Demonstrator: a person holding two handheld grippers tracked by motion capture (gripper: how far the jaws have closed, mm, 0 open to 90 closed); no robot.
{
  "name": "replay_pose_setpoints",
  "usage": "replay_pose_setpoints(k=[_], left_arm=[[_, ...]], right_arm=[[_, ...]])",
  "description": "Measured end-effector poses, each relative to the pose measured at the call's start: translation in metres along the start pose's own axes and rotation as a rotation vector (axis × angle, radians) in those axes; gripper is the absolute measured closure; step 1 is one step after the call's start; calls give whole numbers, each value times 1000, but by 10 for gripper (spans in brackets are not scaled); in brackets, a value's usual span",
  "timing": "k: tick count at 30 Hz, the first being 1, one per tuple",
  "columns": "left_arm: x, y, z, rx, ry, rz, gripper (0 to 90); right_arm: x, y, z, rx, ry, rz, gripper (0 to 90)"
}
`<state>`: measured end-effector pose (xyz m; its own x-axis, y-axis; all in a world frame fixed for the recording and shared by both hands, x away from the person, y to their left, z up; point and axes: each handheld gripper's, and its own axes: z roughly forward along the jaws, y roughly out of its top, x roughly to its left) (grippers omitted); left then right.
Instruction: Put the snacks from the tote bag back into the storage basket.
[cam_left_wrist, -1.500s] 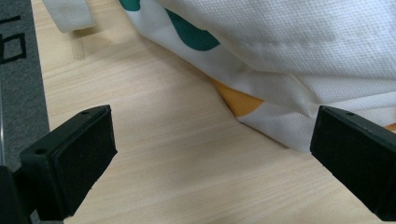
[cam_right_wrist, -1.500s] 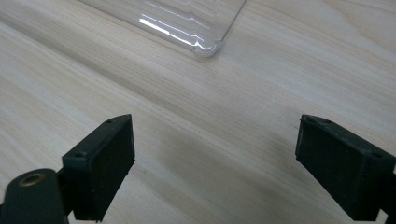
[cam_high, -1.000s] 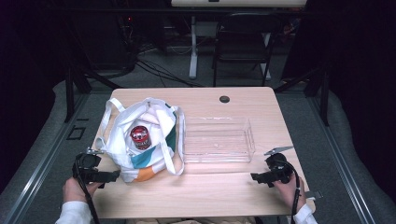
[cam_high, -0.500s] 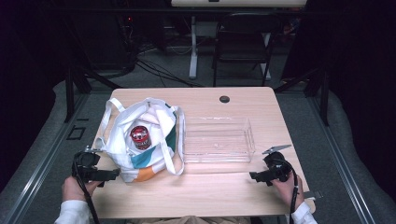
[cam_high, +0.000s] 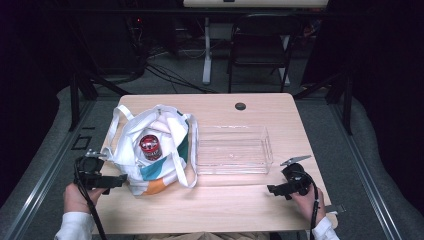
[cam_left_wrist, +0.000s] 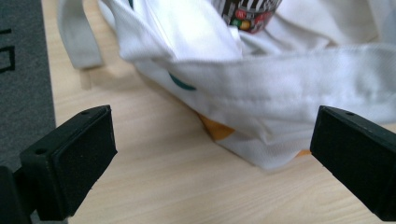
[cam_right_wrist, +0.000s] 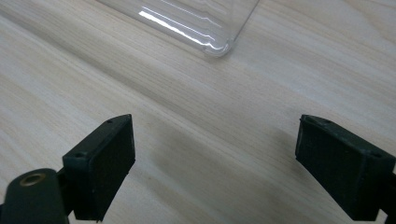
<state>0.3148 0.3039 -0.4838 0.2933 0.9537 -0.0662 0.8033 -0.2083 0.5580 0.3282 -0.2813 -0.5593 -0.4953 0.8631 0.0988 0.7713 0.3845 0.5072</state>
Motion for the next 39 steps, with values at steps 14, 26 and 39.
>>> replay_pose_setpoints(k=[14, 26, 39], left_arm=[[-7, 30, -11, -31, -14, 29, 3], [-16, 58, -8, -33, -19, 53, 2], [-33, 96, -3, -16, -18, 111, 2]], right_arm=[[0, 2, -1, -2, -15, -3, 116], [1, 2, 1, -24, -20, 10, 116], [0, 2, -1, -5, -21, 1, 116]])
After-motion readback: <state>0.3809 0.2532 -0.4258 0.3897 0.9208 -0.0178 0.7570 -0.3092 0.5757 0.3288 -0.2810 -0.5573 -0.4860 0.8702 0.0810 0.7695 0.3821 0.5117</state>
